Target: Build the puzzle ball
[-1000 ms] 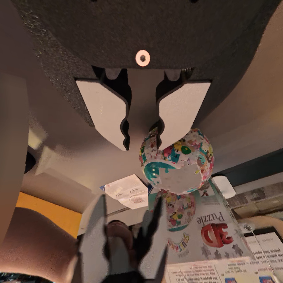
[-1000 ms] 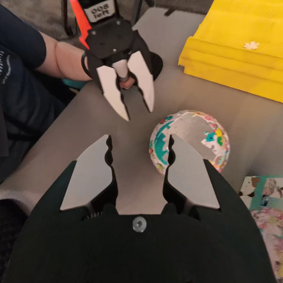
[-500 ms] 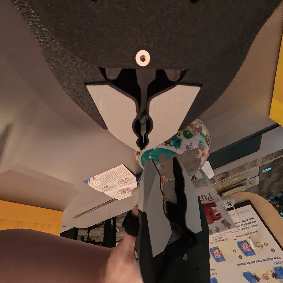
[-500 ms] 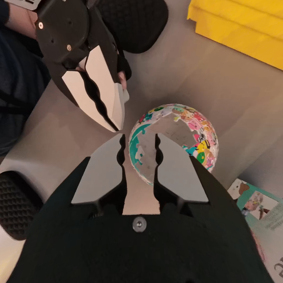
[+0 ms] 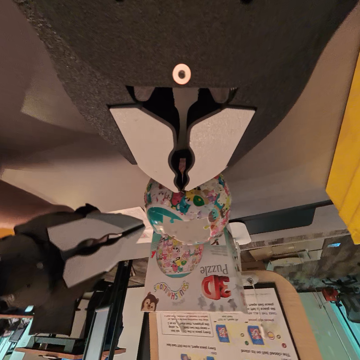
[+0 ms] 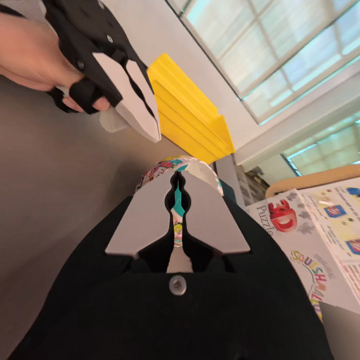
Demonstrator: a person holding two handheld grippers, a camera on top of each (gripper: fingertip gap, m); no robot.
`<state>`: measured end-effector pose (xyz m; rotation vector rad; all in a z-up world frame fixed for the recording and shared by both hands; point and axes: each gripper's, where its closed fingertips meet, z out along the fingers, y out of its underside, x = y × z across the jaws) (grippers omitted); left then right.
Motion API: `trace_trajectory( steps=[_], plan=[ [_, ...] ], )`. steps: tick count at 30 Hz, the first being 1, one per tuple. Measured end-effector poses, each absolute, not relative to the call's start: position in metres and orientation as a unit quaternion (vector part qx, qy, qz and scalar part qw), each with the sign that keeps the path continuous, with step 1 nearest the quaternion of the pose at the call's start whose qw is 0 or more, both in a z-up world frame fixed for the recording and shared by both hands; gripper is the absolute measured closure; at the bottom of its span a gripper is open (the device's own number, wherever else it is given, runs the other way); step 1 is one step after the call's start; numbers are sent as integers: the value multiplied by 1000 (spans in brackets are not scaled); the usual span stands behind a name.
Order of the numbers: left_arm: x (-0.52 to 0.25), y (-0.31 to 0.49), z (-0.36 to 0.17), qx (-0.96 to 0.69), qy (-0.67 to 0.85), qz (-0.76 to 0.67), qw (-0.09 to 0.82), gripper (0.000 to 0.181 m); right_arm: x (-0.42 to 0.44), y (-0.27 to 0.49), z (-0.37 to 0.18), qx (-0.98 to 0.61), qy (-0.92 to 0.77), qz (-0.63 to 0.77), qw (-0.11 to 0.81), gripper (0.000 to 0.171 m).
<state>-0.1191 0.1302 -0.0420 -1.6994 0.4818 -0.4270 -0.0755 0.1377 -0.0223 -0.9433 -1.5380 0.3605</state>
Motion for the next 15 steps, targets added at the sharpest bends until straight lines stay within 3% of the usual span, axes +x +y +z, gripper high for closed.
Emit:
trace_trajectory(
  steps=[13, 15],
  plan=[
    [-134, 135, -48, -755, 191, -177, 602, 181, -76, 143, -46, -444, -650, 131, 602, 170],
    [-137, 139, -50, -757, 190, -176, 600, 171, -71, 140, -38, -446, -639, 141, 610, 170]
  ],
)
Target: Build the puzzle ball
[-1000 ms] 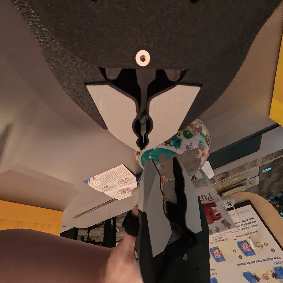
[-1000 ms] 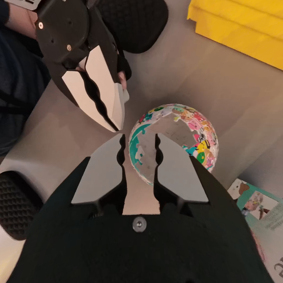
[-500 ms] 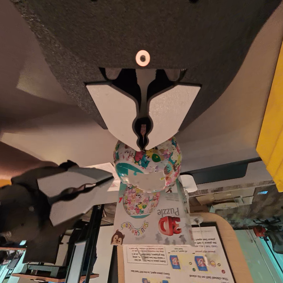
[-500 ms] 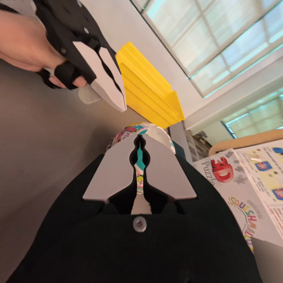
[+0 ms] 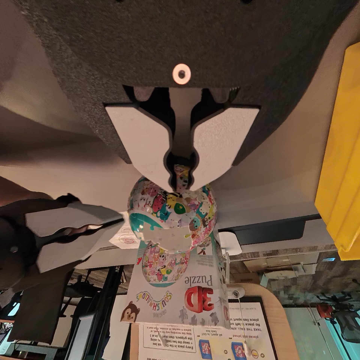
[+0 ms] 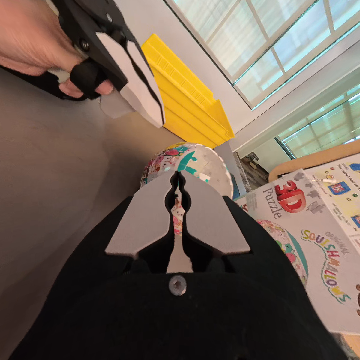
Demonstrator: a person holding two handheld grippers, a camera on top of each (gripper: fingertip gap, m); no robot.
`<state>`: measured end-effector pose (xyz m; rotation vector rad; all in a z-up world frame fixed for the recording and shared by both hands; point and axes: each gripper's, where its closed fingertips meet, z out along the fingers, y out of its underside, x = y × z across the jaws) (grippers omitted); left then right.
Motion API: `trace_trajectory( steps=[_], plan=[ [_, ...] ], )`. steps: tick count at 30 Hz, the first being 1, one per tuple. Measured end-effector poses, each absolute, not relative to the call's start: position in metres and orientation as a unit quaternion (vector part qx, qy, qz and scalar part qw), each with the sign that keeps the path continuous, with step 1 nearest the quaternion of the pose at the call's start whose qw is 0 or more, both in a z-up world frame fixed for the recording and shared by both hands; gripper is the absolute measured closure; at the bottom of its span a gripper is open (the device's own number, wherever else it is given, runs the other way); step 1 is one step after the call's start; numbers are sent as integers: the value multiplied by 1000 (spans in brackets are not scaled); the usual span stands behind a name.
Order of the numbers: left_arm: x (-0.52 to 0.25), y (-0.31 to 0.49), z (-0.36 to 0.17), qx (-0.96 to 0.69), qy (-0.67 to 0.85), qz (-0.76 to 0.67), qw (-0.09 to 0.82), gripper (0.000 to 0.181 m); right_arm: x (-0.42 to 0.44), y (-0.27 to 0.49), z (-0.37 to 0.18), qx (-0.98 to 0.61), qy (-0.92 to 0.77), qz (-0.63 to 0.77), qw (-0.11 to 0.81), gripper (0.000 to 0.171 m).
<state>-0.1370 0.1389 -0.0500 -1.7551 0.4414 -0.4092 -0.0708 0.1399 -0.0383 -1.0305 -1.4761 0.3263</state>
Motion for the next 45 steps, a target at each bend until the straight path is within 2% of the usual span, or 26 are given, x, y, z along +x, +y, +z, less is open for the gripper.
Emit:
trace_trajectory(
  steps=[5, 10, 16, 20, 28, 40, 44, 45],
  plan=[
    [-144, 153, -56, -774, 213, -196, 564, 151, -47, 141, -42, -505, -590, 184, 602, 165],
    [-141, 149, -51, -788, 242, -251, 508, 152, -38, 137, -60, -564, -557, 253, 554, 162],
    [-139, 151, -57, -780, 257, -225, 525, 154, -61, 132, -41, -522, -594, 249, 560, 159],
    [-139, 153, -63, -778, 252, -209, 537, 156, -77, 137, -32, -503, -624, 214, 558, 165],
    [-143, 152, -74, -779, 244, -208, 539, 156, -48, 153, -40, -509, -604, 136, 598, 160],
    [-139, 150, -84, -787, 259, -190, 528, 156, -52, 154, -41, -510, -598, 161, 596, 148],
    [-137, 150, -84, -784, 254, -194, 531, 157, -30, 158, -53, -542, -577, 196, 578, 150],
    [-136, 150, -83, -783, 253, -195, 534, 157, -28, 156, -59, -547, -577, 213, 568, 155]
  ],
)
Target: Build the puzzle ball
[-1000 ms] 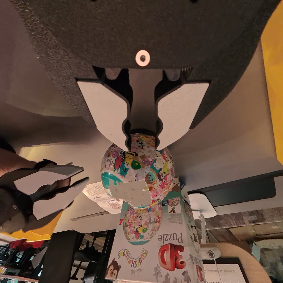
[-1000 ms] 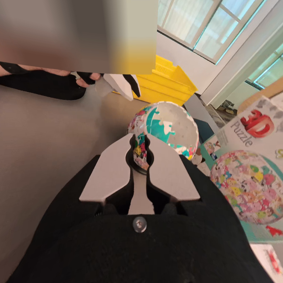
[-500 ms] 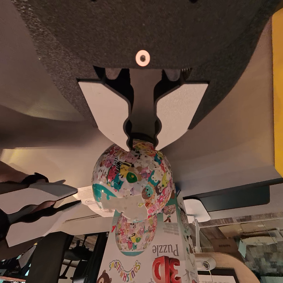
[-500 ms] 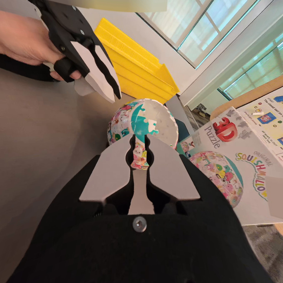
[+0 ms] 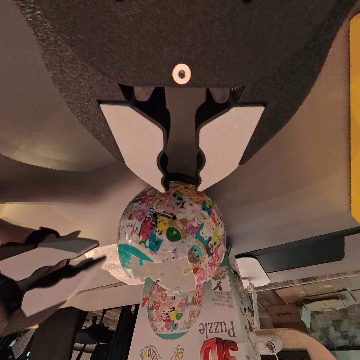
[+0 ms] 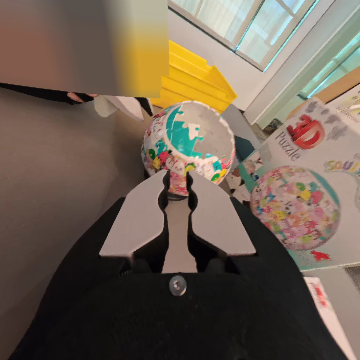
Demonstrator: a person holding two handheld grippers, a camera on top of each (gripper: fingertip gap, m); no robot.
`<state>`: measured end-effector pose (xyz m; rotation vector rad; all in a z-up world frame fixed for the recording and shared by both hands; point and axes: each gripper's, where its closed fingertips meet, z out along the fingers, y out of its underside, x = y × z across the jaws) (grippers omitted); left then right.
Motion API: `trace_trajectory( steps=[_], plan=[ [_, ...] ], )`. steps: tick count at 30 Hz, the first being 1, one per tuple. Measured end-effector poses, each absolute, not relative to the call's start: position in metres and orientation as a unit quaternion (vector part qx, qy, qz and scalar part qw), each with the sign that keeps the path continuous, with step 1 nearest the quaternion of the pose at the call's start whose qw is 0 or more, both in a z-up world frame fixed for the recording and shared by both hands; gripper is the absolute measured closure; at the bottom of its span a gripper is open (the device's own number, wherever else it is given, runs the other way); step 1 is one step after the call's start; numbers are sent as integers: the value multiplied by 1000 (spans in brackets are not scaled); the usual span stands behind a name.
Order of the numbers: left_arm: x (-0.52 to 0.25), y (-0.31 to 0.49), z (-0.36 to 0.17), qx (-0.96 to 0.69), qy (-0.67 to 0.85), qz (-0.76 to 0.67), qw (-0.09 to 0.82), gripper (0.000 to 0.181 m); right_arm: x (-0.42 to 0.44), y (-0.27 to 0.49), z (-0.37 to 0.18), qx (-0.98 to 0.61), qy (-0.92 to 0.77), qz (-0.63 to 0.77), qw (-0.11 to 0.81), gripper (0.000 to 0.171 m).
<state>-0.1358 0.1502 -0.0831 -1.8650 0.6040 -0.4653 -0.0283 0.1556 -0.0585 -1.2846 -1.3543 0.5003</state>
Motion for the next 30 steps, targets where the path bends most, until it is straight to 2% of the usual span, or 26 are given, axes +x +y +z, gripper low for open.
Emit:
trace_trajectory(
  steps=[2, 7, 30],
  plan=[
    [-137, 151, -81, -779, 253, -186, 543, 157, -28, 153, -67, -553, -576, 225, 558, 164],
    [-140, 152, -80, -777, 250, -174, 551, 158, -33, 154, -70, -557, -569, 225, 562, 170],
    [-134, 152, -90, -785, 264, -170, 535, 158, -41, 166, -59, -556, -550, 198, 591, 170]
  ],
)
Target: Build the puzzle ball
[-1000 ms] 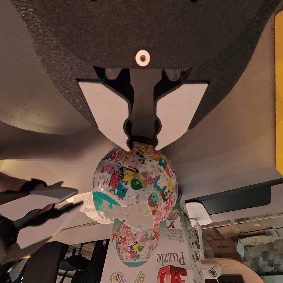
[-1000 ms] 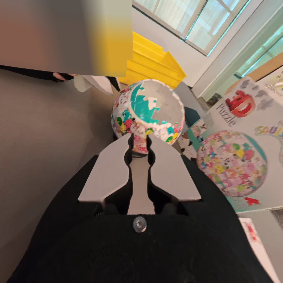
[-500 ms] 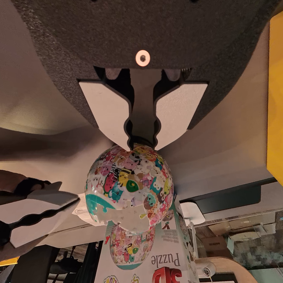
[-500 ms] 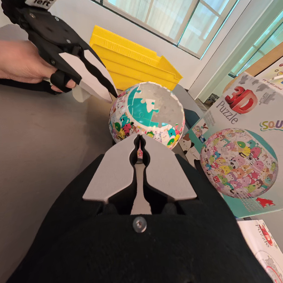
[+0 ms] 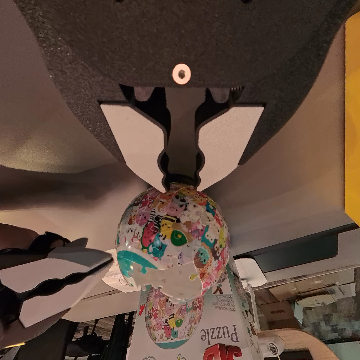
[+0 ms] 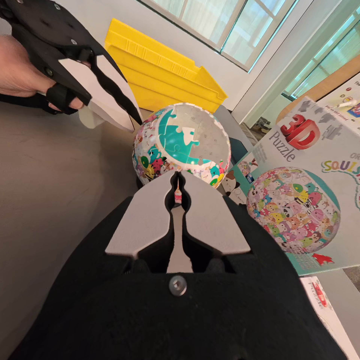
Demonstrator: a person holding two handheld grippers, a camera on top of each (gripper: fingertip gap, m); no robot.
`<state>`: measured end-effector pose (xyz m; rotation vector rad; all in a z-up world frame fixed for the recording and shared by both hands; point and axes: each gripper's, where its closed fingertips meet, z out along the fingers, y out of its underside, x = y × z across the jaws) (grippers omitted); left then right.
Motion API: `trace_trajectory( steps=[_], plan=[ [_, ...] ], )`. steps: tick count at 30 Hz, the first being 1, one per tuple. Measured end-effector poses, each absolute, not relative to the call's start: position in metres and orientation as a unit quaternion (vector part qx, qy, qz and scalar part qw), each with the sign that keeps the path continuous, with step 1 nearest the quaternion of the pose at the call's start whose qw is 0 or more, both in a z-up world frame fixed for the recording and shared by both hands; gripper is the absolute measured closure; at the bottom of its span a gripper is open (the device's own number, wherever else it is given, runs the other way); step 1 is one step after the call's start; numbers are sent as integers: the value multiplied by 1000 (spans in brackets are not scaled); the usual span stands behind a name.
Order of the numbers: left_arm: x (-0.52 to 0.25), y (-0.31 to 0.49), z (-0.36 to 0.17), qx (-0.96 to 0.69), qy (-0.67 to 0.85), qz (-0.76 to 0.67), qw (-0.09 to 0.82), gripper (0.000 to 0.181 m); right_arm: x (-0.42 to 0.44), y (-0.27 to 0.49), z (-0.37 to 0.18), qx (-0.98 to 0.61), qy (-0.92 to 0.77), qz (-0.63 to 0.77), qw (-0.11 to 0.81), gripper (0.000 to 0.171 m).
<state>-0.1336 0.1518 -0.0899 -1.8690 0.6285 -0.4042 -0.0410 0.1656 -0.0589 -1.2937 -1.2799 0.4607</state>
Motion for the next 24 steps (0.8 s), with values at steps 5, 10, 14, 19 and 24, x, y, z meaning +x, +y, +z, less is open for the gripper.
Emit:
trace_trajectory(
  steps=[5, 10, 14, 19, 24],
  plan=[
    [-133, 152, -90, -784, 265, -170, 535, 158, -42, 169, -61, -561, -551, 191, 587, 170],
    [-134, 152, -89, -784, 262, -171, 537, 159, -39, 163, -55, -554, -546, 201, 595, 170],
    [-133, 152, -90, -785, 263, -171, 535, 159, -47, 163, -62, -551, -565, 190, 584, 170],
    [-133, 151, -90, -784, 265, -170, 535, 159, -46, 161, -54, -542, -559, 197, 596, 170],
    [-134, 151, -91, -786, 264, -172, 532, 159, -36, 164, -53, -522, -595, 178, 584, 166]
  ],
)
